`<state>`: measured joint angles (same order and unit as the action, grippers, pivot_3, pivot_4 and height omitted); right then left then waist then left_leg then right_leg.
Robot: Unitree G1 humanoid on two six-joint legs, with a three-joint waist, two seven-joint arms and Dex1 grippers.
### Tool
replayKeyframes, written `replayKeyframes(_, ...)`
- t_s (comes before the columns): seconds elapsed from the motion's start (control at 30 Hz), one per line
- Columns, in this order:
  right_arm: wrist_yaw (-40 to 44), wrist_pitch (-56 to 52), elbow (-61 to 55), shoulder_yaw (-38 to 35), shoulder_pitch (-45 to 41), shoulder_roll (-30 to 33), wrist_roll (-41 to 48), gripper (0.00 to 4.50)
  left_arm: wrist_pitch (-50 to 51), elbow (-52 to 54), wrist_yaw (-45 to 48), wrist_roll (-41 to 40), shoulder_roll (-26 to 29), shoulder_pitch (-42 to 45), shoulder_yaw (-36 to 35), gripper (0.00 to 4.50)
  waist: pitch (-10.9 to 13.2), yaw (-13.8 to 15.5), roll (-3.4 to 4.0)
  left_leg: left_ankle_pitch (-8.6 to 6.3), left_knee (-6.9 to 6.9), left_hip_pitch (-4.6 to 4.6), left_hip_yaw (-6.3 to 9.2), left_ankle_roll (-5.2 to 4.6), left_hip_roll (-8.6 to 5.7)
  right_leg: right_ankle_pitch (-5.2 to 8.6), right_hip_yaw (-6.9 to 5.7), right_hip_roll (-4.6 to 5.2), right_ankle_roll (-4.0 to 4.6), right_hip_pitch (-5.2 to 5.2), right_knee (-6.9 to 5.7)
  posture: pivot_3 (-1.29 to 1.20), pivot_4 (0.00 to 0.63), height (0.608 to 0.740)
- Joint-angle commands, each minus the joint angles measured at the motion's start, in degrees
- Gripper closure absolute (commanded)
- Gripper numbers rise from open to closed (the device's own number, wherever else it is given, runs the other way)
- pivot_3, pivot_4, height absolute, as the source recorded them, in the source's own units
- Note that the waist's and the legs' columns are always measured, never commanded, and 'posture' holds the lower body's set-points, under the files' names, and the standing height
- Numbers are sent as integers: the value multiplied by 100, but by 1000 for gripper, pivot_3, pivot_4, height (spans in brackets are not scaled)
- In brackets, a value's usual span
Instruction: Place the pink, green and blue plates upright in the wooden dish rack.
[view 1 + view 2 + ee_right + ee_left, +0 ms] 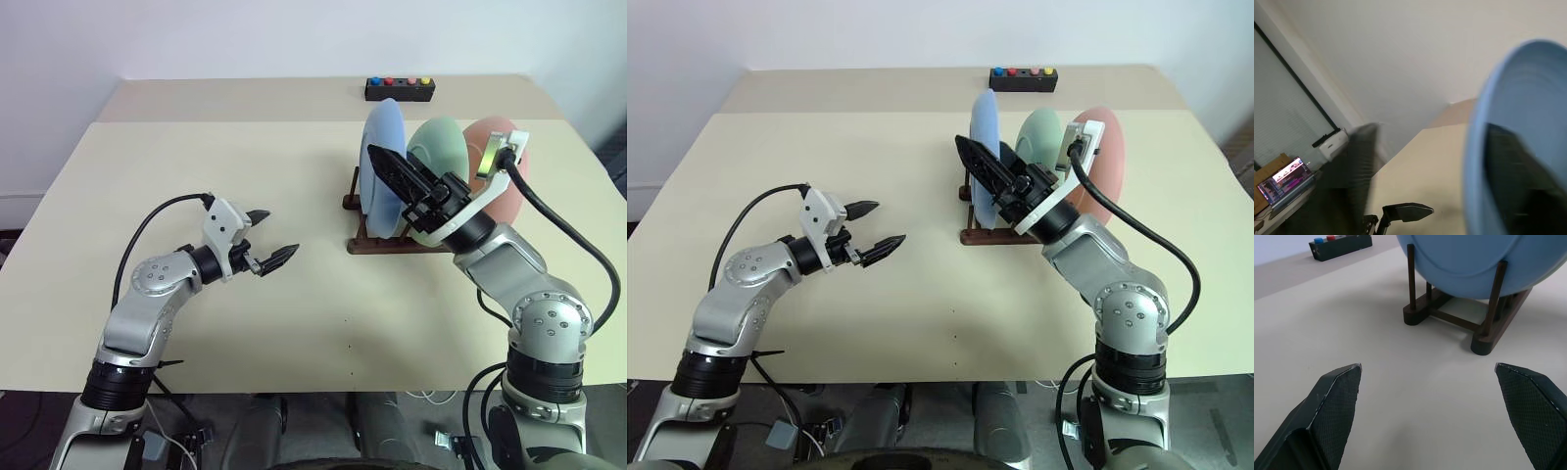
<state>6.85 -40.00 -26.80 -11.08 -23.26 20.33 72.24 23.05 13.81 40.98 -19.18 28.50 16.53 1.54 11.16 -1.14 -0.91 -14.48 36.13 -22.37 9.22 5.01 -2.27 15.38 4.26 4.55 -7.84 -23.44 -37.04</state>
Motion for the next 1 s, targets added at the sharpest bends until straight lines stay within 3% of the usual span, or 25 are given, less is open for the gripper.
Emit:
replayKeyframes(0.03,16,86,-150,-111,14,71,-22,58,-70,163,-7,-3,-11,76,-7,0,0,0,0,0,0,0,0,0,0,0,0,0,0,0,0,0,150,740)
replayKeyframes(0.6,3,63,-520,-342,394,614,-203,58,-27,177,-8,-44,-28,94,-22,0,0,7,0,0,-1,-1,0,0,0,0,0,0,0,1,3,0,150,740)
replayKeyframes(0.93,770,107,-1051,-915,681,1865,-317,58,-66,85,62,-19,-11,161,-31,0,0,27,-1,-1,0,-2,-2,-1,0,0,0,1,-1,3,8,0,150,740)
replayKeyframes(1.0,1183,214,-1048,-1405,819,2224,-309,58,-140,-20,41,59,28,192,-69,0,0,32,0,-1,1,-2,-2,-1,0,0,-1,1,-1,4,9,0,150,740)
